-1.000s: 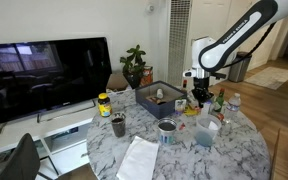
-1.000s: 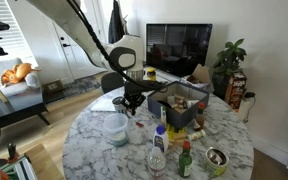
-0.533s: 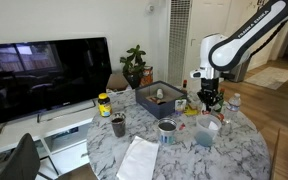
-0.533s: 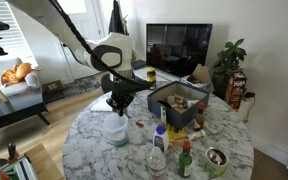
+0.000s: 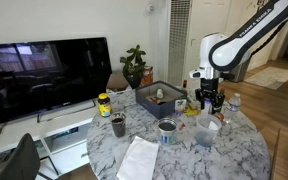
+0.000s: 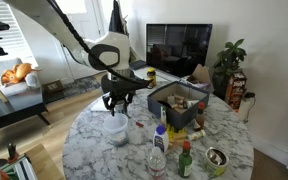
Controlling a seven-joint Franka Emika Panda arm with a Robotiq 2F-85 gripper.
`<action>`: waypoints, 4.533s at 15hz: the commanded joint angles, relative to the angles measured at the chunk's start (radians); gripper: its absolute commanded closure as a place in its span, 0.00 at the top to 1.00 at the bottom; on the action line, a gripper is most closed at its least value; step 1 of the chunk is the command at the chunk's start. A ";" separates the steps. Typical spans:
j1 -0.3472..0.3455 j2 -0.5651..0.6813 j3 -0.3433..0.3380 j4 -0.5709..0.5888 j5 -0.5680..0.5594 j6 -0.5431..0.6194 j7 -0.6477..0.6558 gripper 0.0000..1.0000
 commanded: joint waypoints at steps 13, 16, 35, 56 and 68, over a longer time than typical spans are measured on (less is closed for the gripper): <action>0.040 0.389 0.000 0.373 0.041 0.077 0.170 1.00; 0.039 0.499 -0.004 0.460 0.000 0.073 0.216 0.98; 0.032 0.786 -0.014 0.722 -0.186 -0.007 0.442 0.77; -0.006 0.714 -0.030 0.688 -0.155 -0.114 0.764 1.00; -0.046 0.776 -0.014 0.700 -0.115 -0.124 0.908 0.86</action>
